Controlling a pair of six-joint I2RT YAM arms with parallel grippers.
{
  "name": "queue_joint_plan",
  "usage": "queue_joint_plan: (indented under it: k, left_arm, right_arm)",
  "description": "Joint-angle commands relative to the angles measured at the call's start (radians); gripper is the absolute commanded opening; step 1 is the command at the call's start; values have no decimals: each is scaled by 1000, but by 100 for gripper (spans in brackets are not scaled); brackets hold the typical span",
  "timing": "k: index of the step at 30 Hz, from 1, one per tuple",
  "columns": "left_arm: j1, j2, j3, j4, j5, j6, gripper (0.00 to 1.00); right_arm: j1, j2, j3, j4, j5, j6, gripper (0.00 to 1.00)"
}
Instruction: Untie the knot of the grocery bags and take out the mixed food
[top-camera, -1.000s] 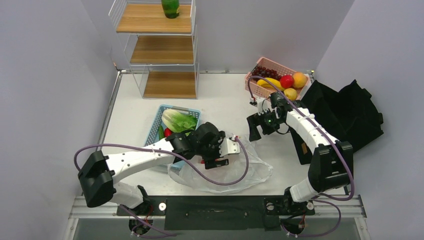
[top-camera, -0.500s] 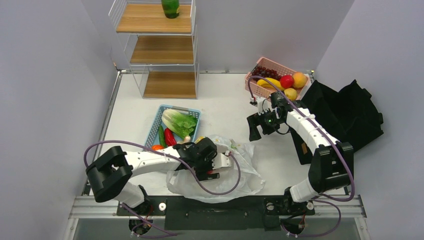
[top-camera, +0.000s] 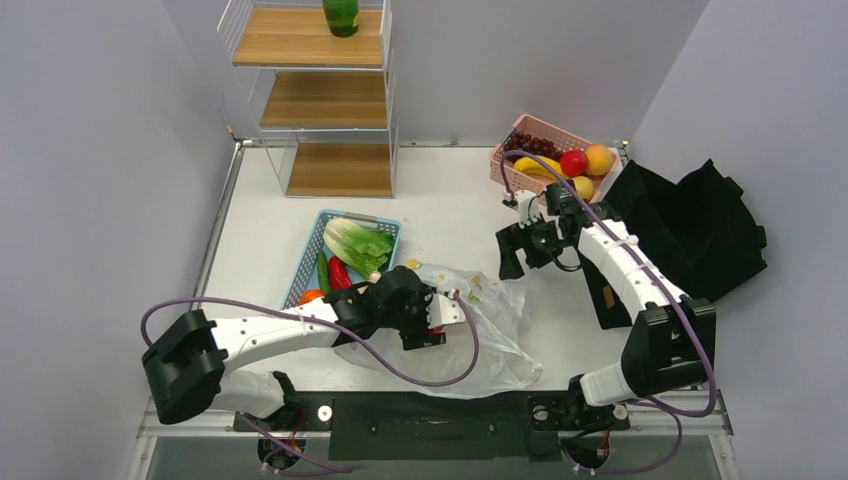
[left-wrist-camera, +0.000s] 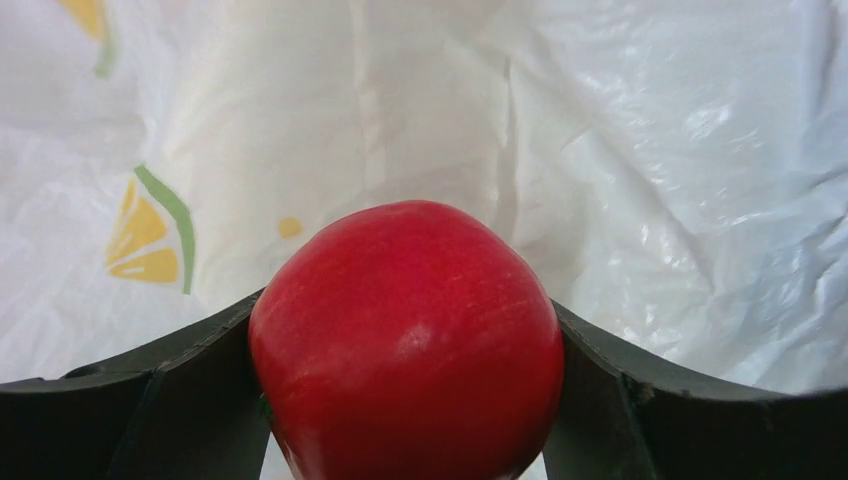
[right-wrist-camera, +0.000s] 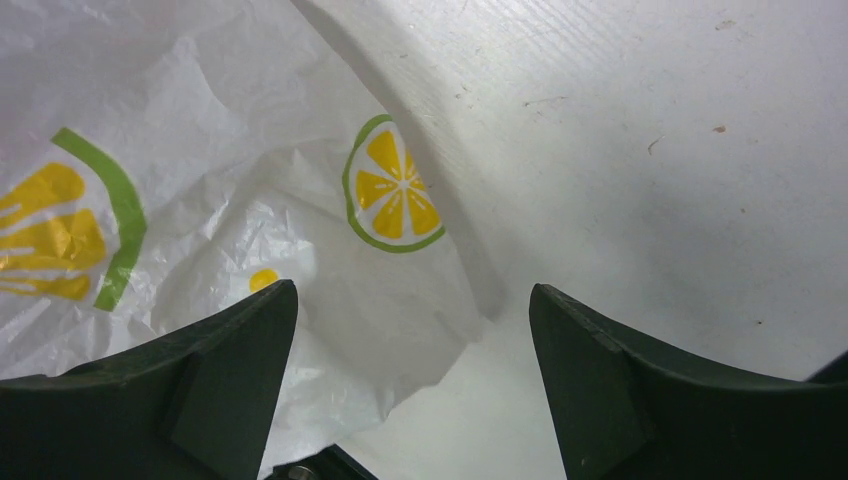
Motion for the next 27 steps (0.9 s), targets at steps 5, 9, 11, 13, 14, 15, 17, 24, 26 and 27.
queue_joint_plan:
  k: [5, 9, 11, 13, 14, 15, 17, 24, 26, 27]
  left_arm:
    - [16, -130, 100, 72, 118, -35, 62]
    - [17, -182, 107, 74, 166, 10, 62]
    - [17, -202, 133, 47, 201, 35, 62]
    - [17, -226, 179, 13, 234, 66, 62]
    - [17, -235, 192, -16, 264, 87, 62]
    - [16, -253, 213, -35, 283, 115, 62]
    - [15, -277, 233, -87, 333, 158, 63]
    - [18, -192, 327, -431, 480, 252, 56]
    - [27, -113, 328, -478, 496, 230, 55]
    - [42, -94, 316, -492, 502, 220, 54]
  right_arm:
    - [-37, -118, 104, 2, -120, 37, 81]
    - [-109, -159, 195, 0, -224, 83, 81]
    - [-126, -175, 236, -6, -287, 102, 83]
    - [-124, -195, 260, -8, -339, 109, 84]
    - [-119, -212, 269, -8, -356, 119, 85]
    - [-104, -226, 271, -6, -379, 124, 85]
    - [-58, -242, 274, -4, -385, 139, 86]
    - [60, -269, 223, 36, -358, 179, 86]
    - [62, -269, 211, 49, -341, 191, 86]
    - [63, -267, 207, 53, -335, 195, 86]
